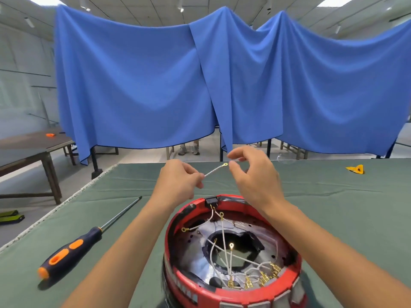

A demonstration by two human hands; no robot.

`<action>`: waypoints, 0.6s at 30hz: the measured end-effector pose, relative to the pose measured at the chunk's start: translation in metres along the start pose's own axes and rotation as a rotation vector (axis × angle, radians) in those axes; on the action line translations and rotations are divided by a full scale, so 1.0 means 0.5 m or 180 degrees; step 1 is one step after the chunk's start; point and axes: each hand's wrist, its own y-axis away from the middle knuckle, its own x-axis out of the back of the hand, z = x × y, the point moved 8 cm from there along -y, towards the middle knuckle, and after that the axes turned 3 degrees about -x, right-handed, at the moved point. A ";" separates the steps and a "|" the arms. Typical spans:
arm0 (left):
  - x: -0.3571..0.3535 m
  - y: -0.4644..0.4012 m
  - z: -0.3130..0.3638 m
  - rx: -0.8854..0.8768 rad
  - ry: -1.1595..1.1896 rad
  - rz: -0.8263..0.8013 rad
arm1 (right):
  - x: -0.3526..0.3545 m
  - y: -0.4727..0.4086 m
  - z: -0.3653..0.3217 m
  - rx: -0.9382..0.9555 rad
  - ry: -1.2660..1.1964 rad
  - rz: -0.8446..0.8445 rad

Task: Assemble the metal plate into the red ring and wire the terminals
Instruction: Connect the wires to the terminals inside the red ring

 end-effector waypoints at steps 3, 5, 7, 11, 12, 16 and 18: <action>-0.024 0.020 0.038 -0.0097 0.0079 -0.0240 | 0.031 0.023 -0.016 0.0226 -0.0015 -0.0093; -0.045 0.032 0.055 -0.0082 0.0141 -0.0460 | 0.032 0.043 -0.016 0.0261 0.0039 -0.0263; -0.060 0.041 0.066 -0.0057 0.0180 -0.0632 | 0.021 0.058 -0.009 0.0201 0.0013 -0.0464; -0.075 0.052 0.055 0.0158 0.0279 -0.0880 | -0.007 0.078 0.003 0.0293 0.0386 -0.0759; -0.080 0.054 0.049 0.0278 0.0401 -0.0996 | -0.008 0.077 -0.001 0.0434 0.0578 -0.0731; -0.095 0.060 0.033 0.0627 0.0828 -0.1486 | 0.006 0.069 -0.012 0.0821 0.0722 -0.0540; -0.091 0.056 0.031 0.0640 0.0758 -0.1476 | 0.003 0.066 0.002 0.0577 0.0520 -0.0662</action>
